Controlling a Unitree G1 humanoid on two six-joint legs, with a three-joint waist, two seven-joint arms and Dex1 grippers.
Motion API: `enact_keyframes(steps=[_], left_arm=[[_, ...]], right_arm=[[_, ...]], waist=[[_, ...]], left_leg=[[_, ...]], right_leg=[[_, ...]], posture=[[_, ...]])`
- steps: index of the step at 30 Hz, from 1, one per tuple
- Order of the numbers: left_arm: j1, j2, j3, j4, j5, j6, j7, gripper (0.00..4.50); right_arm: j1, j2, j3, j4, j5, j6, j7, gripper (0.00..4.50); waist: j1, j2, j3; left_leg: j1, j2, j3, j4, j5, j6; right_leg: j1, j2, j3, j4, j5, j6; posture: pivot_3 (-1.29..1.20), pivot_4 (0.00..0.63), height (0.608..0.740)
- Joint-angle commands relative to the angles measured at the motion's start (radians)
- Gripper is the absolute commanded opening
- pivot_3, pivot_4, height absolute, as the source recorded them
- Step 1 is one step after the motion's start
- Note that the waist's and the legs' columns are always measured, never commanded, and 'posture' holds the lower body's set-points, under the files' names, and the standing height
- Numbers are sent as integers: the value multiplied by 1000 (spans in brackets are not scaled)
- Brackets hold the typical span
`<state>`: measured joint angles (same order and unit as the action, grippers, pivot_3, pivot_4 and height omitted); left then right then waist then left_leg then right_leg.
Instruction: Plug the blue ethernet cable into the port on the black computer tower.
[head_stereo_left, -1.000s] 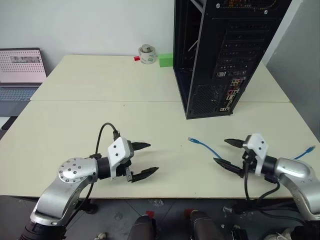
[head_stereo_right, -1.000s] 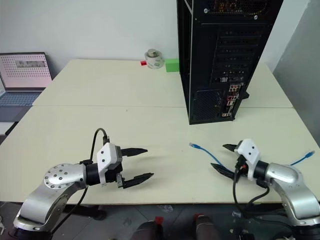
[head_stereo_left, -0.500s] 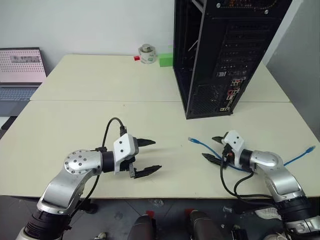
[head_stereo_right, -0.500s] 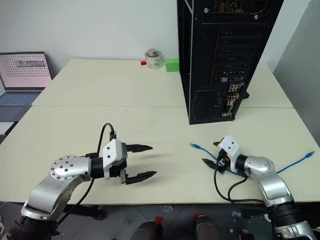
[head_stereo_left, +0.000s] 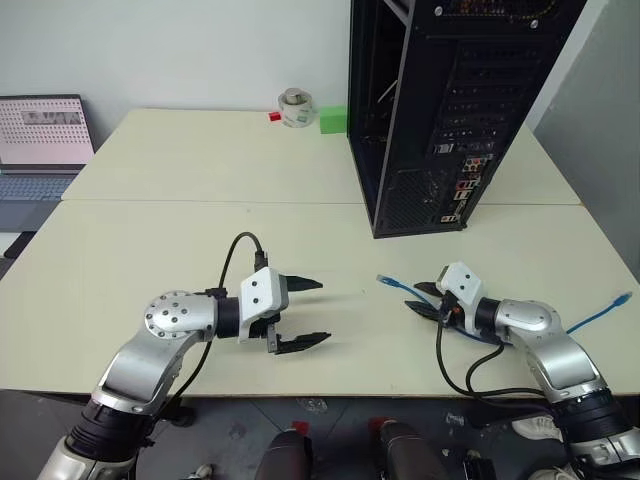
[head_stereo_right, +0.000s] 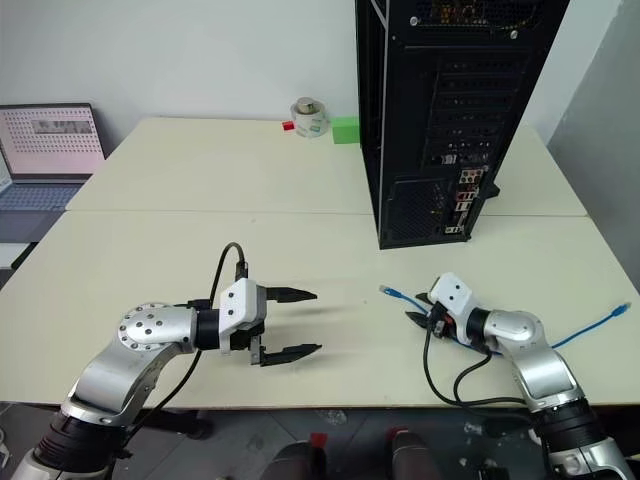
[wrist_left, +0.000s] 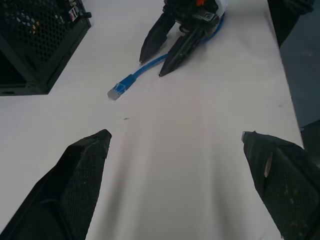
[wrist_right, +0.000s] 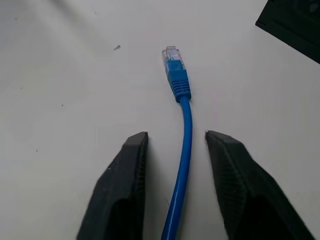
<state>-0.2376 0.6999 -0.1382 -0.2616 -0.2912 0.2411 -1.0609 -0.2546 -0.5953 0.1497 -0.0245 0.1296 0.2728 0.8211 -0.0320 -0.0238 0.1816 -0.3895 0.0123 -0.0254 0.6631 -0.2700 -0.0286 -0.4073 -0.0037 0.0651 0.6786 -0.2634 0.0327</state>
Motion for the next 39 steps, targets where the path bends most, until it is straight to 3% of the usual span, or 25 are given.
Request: enact_keyframes(steps=[1,4,15,25,39], left_arm=[[-38,-16,-16,26,22,-30,2,4500],[-59,-35,-30,75,42,-44,2,4500],[-117,-87,-61,165,54,-68,-39,4500],[-123,-94,-51,166,15,-52,-107,4500],[-123,-96,-62,156,19,-38,-138,1709]], right_arm=[[-8,-15,-3,-55,-2,13,14,762],[-12,-18,5,-87,4,17,34,56],[-70,-34,63,-272,53,80,149,56],[-98,-55,104,-322,32,67,183,56],[-102,-66,120,-329,9,43,200,0]], waist=[[0,0,0],[0,0,0],[0,0,0],[0,0,0],[0,0,0]], left_leg=[[0,0,0,0,0,0],[0,0,0,0,0,0],[0,0,-1,0,0,0],[-1,0,-2,1,0,0],[-1,0,-2,1,0,0]], right_leg=[[0,0,0,0,0,0],[0,0,0,0,0,0],[0,0,-1,0,0,0],[0,0,-2,0,0,0],[0,0,-2,0,0,0]], posture=[[0,150,740],[0,150,740],[0,150,740],[0,150,740],[0,150,740]])
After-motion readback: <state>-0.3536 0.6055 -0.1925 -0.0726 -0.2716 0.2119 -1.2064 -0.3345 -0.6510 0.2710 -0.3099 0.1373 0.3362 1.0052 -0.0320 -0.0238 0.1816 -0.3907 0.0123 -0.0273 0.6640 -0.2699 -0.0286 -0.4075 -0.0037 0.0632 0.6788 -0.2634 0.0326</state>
